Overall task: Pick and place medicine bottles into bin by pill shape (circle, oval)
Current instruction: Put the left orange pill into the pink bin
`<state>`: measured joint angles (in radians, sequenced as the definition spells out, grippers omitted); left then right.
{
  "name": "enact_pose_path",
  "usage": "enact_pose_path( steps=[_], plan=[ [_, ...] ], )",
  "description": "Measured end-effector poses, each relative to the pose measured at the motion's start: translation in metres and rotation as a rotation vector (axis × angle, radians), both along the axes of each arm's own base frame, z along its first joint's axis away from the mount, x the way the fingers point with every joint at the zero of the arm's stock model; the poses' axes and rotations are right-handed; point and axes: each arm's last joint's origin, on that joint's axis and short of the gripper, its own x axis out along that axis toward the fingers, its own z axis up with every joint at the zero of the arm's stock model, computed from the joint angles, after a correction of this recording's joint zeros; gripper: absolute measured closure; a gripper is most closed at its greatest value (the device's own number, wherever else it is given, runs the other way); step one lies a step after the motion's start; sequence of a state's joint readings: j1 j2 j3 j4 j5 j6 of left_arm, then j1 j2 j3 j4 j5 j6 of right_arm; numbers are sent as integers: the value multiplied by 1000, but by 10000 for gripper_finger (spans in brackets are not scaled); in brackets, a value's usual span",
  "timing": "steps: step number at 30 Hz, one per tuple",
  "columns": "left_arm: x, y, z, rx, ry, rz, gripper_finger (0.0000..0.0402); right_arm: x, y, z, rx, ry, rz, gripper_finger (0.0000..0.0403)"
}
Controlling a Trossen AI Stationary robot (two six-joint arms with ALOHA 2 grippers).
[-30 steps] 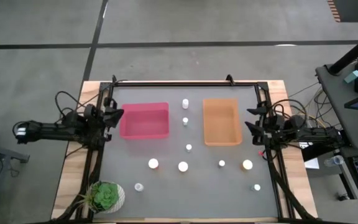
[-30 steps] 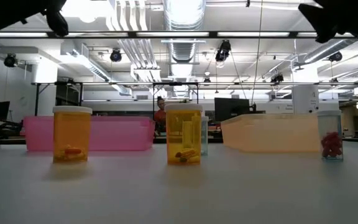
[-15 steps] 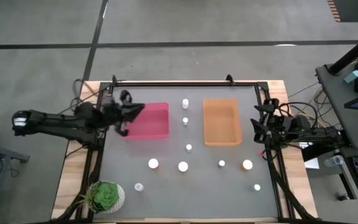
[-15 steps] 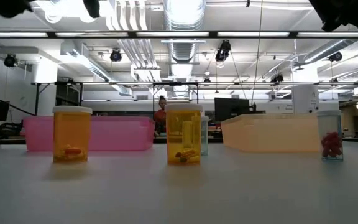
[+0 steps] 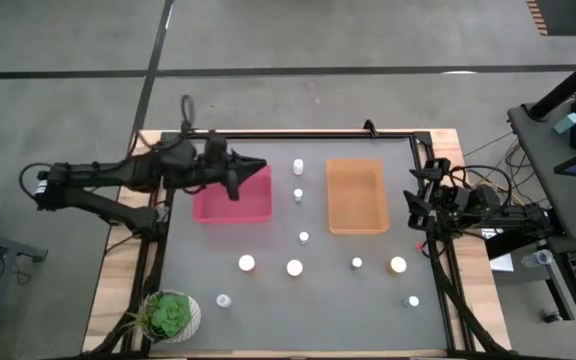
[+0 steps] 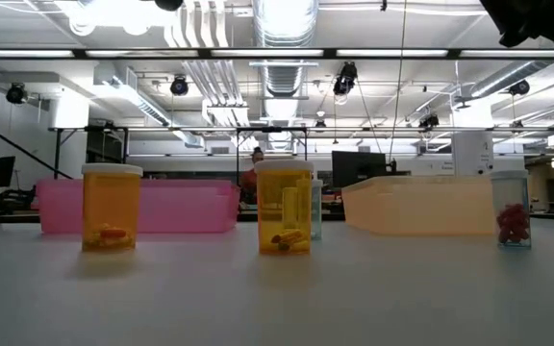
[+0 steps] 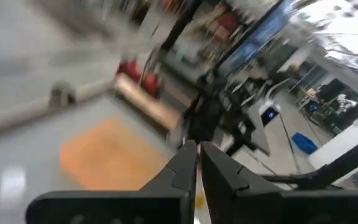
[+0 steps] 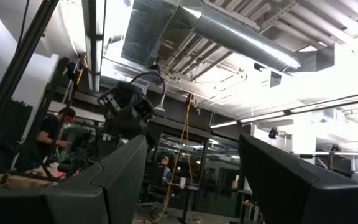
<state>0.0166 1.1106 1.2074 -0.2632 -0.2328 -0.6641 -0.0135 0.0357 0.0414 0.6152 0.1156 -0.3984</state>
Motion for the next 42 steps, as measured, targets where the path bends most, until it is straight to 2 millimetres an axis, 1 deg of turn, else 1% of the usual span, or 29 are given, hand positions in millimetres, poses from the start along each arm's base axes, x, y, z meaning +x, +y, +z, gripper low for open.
enact_pose_path(
  steps=[4,7,9,11,13,15,18,20,22,24,26,28,30,34,38,42],
  plan=[
    [20,-16,-16,-192,152,-50,396,0,0,0,-5,1,-5,154],
    [31,-31,-29,-274,236,-116,396,0,0,0,-5,1,-5,154],
    [38,-41,-40,-333,291,-151,396,0,0,0,-5,2,-5,154],
    [43,-53,-55,-404,385,-174,396,0,0,0,-4,4,-4,154],
    [45,-64,-67,-483,480,-206,396,0,0,0,-4,4,-4,154],
    [43,-74,-79,-575,607,-221,396,0,0,0,-4,4,-4,154],
    [37,-89,-101,-681,830,-180,396,0,0,0,-4,4,-5,154],
    [32,-96,-114,-707,973,-126,400,0,0,0,-3,4,-6,154],
    [27,-99,-124,-694,1087,-73,401,0,0,0,5,4,-17,154],
    [26,-99,-131,-669,1159,-39,401,0,-1,0,7,5,-20,154],
    [29,-99,-138,-607,1182,-71,401,0,-1,0,7,5,-19,154],
    [33,-99,-142,-490,1184,-152,401,0,-1,0,6,4,-20,154],
    [37,-100,-147,-410,1201,-198,401,0,-1,0,6,3,-20,154],
    [43,-101,-157,-353,1228,-207,398,0,-1,0,1,1,-23,154],
    [46,-102,-162,-316,1248,-243,373,0,-1,0,1,1,-23,154],
    [47,-103,-161,-289,1244,-281,322,0,-1,0,1,1,-24,154]
  ],
)
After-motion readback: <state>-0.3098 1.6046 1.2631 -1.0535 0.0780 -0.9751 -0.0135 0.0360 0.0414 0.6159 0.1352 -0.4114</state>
